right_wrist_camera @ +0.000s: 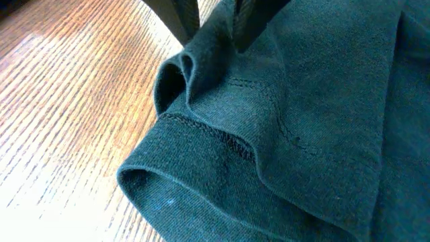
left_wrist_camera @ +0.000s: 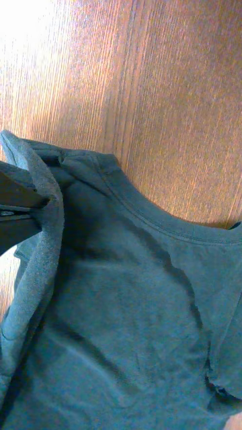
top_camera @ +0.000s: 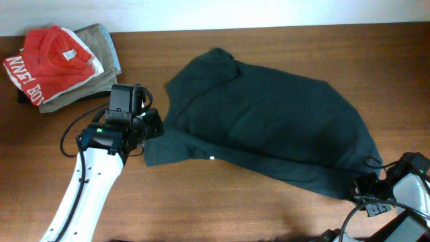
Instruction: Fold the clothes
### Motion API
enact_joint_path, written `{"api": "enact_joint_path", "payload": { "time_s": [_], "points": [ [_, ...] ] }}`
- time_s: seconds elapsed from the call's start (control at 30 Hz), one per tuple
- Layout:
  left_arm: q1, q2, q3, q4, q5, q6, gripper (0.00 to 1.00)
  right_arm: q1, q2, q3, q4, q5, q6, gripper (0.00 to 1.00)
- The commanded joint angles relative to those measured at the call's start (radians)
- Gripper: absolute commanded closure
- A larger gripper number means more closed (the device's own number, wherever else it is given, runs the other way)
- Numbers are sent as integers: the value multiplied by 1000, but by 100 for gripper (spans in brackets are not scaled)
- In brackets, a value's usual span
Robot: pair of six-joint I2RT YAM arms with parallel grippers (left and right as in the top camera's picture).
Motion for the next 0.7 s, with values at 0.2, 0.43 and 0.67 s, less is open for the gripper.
{"api": "enact_joint_path", "payload": {
  "time_s": [0.2,0.43,0.67],
  "points": [
    [-2,3,21,0,-10,16,98,5,2,18,-5,-6,1,78],
    [-2,3,21,0,-10,16,98,6,2,16,-23,-13,1,71],
    [-2,3,21,0,-10,16,98,6,2,12,-23,-13,1,76]
  ]
}}
